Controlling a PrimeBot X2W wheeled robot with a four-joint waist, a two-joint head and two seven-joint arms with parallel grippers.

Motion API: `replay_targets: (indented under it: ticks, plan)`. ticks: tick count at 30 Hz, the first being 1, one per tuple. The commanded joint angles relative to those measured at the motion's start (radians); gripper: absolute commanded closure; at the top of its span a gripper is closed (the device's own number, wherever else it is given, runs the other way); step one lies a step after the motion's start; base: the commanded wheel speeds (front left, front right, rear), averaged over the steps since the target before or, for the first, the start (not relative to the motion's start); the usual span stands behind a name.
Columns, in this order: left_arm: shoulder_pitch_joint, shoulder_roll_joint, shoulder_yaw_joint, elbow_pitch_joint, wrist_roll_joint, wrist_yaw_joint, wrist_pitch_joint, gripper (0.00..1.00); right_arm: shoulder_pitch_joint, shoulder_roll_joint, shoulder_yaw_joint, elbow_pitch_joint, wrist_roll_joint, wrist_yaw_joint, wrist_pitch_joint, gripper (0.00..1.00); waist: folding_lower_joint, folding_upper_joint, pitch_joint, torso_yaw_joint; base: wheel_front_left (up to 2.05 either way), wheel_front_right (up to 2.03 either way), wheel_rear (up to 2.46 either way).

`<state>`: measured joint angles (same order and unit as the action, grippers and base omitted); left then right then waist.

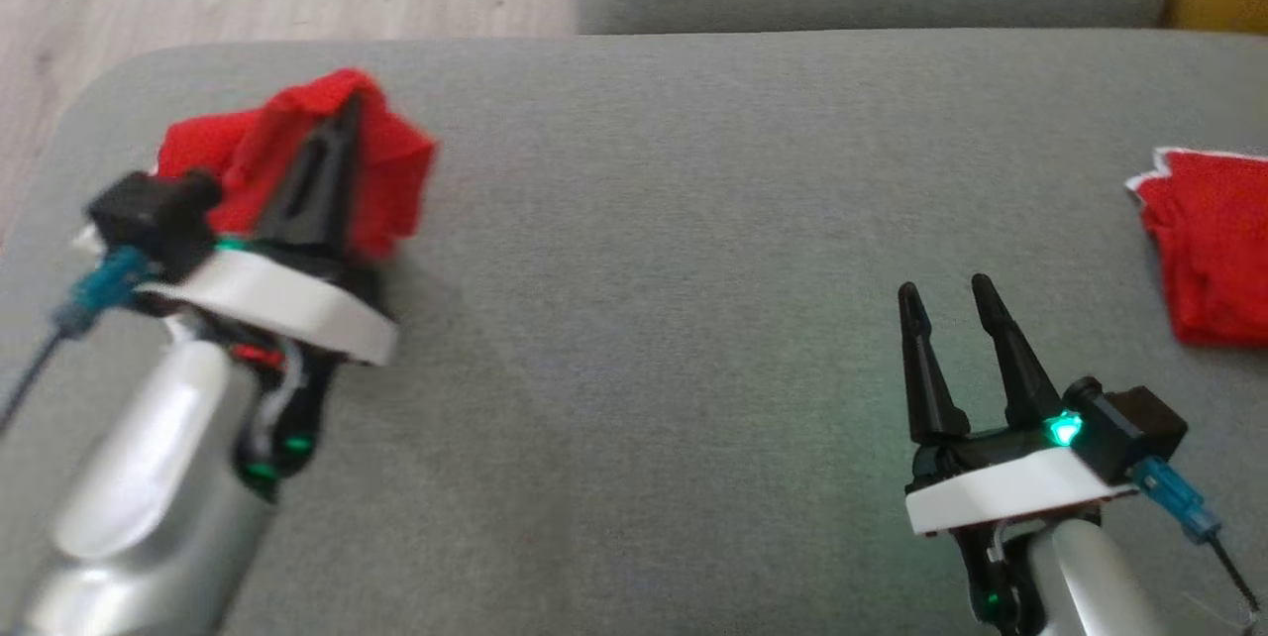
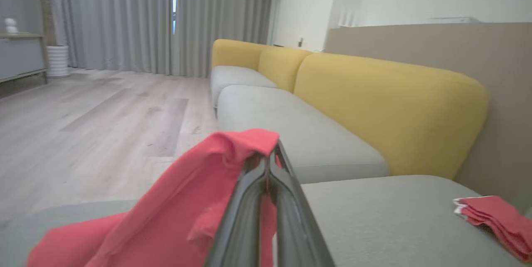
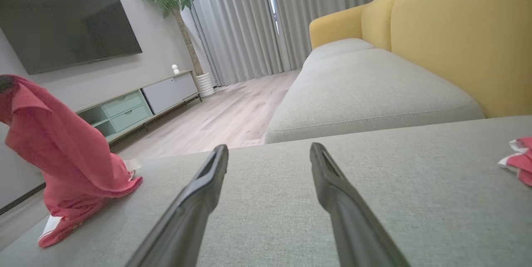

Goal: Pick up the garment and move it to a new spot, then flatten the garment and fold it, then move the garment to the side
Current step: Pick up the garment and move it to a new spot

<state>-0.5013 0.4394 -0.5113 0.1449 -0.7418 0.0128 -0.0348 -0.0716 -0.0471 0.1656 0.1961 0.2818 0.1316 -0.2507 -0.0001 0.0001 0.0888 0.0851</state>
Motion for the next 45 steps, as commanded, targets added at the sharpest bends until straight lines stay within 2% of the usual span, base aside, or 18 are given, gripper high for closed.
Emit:
replay_targets:
  ticks: [1, 5, 6, 10, 14, 17, 18, 19, 23, 26, 32, 39, 43, 45]
  plan:
    - [-0.049, 0.002, 0.027, -0.055, 0.014, 0.018, 0.001, 1.0, -0.039, -0.003, 0.029, -0.035, 0.008, -0.001, -0.011, 0.0, 0.0001, -0.0001, 0.005, -0.036, 0.0, 0.0, 0.0]
    - [-0.082, -0.071, -0.016, -0.084, 0.044, 0.046, -0.009, 1.0, -0.06, -0.003, 0.035, -0.043, 0.015, -0.001, -0.011, 0.0, 0.0001, -0.0001, 0.02, -0.1, 0.0, 0.0, 0.0]
    - [-0.082, -0.071, -0.016, -0.084, 0.044, 0.046, -0.009, 1.0, -0.06, -0.003, 0.035, -0.043, 0.015, -0.001, -0.011, 0.0, 0.0001, -0.0001, 0.02, -0.1, 0.0, 0.0, 0.0]
    - [-0.137, -0.156, -0.063, -0.071, 0.07, 0.054, -0.026, 1.0, -0.081, -0.003, 0.037, -0.053, 0.021, -0.001, -0.011, 0.0, 0.0001, -0.0001, 0.042, -0.167, 0.0, 0.0, 0.0]
    - [-0.192, -0.239, -0.109, -0.023, 0.09, 0.047, -0.049, 1.0, -0.095, -0.003, 0.037, -0.064, 0.03, -0.001, -0.011, 0.0, 0.0001, -0.0001, 0.065, -0.231, 0.0, 0.0, 0.0]
    - [-0.224, -0.29, -0.157, 0.037, 0.109, 0.021, -0.069, 1.0, -0.099, -0.003, 0.034, -0.07, 0.036, -0.001, -0.011, 0.0, 0.0001, -0.0001, 0.083, -0.264, 0.0, 0.0, 0.0]
    - [-0.233, -0.301, -0.173, 0.061, 0.121, 0.014, -0.076, 0.6, -0.1, -0.003, 0.032, -0.073, 0.037, -0.001, -0.011, 0.0, 0.0001, -0.0001, 0.089, -0.272, 0.0, 0.0, 0.0]
    - [-0.239, -0.312, -0.185, 0.087, 0.129, 0.009, -0.085, 0.0, -0.101, -0.003, 0.029, -0.075, 0.038, -0.001, -0.011, 0.0, 0.0001, -0.0001, 0.094, -0.277, 0.0, 0.0, 0.0]
    - [-0.245, -0.334, -0.213, 0.177, 0.142, -0.01, -0.126, 0.0, -0.098, -0.003, 0.016, -0.08, 0.04, -0.001, -0.011, 0.0, 0.0001, -0.0001, 0.101, -0.279, 0.0, 0.0, 0.0]
    - [-0.229, -0.337, -0.214, 0.224, 0.136, -0.017, -0.153, 0.0, -0.09, -0.003, -0.008, -0.086, 0.037, -0.001, -0.011, 0.0, 0.0001, -0.0001, 0.098, -0.252, 0.0, 0.0, 0.0]
    - [-0.162, -0.296, -0.178, 0.267, 0.13, -0.009, -0.203, 0.0, -0.071, -0.003, -0.037, -0.082, 0.01, -0.001, -0.011, 0.0, 0.0001, -0.0001, 0.063, -0.164, 0.0, 0.0, 0.0]
    - [-0.007, -0.203, -0.056, 0.204, 0.14, 0.033, -0.226, 0.0, -0.037, -0.003, -0.063, -0.063, -0.025, -0.001, -0.011, 0.0, 0.0001, -0.0001, -0.01, -0.056, 0.0, 0.0, 0.0]
    - [0.138, -0.183, 0.047, 0.127, 0.157, 0.041, -0.227, 0.0, -0.014, -0.003, -0.066, -0.052, -0.026, -0.001, -0.011, 0.0, 0.0001, -0.0001, -0.041, -0.006, 0.0, 0.0, 0.0]
    - [0.204, -0.191, 0.086, 0.098, 0.171, 0.039, -0.227, 0.0, -0.004, -0.003, -0.061, -0.046, -0.027, -0.001, -0.011, 0.0, 0.0001, -0.0001, -0.054, 0.015, 0.0, 0.0, 0.0]
